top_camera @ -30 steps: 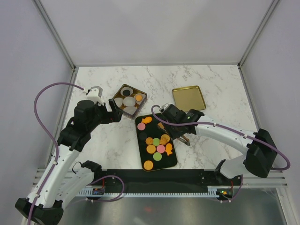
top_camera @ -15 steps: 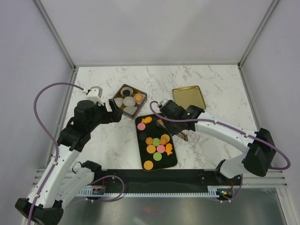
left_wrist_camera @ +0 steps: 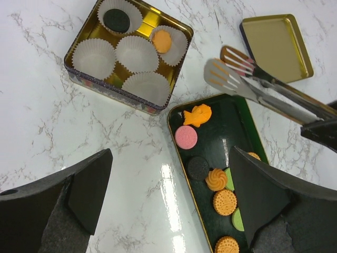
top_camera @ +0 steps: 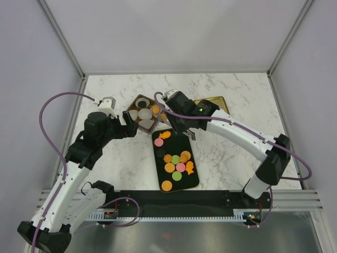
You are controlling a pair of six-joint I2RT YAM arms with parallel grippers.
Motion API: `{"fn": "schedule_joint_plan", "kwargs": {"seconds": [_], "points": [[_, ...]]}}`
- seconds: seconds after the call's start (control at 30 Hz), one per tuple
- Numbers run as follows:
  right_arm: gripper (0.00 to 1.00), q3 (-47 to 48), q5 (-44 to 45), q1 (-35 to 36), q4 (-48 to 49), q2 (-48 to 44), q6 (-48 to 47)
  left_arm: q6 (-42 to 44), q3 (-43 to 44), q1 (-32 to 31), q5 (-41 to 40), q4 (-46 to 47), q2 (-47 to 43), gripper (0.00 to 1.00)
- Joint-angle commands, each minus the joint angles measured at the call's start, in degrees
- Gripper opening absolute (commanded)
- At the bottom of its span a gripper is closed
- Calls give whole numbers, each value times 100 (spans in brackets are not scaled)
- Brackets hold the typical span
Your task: Pack the cookies
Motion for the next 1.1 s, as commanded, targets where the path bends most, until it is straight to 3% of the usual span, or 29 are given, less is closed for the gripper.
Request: {"fn": "schedule_joint_plan", "kwargs": {"seconds": [0.0,0.43,1.07], "points": [[45,1108,-1,22,147,689,-184,50,21,56,42,300,46,100],[45,3229,-265,13,252,2827,-263,41,-5,91,69,318,134,100],[48,3133,192,-5,402,3197,-219,41,-23,109,218,327,169,100]]}}
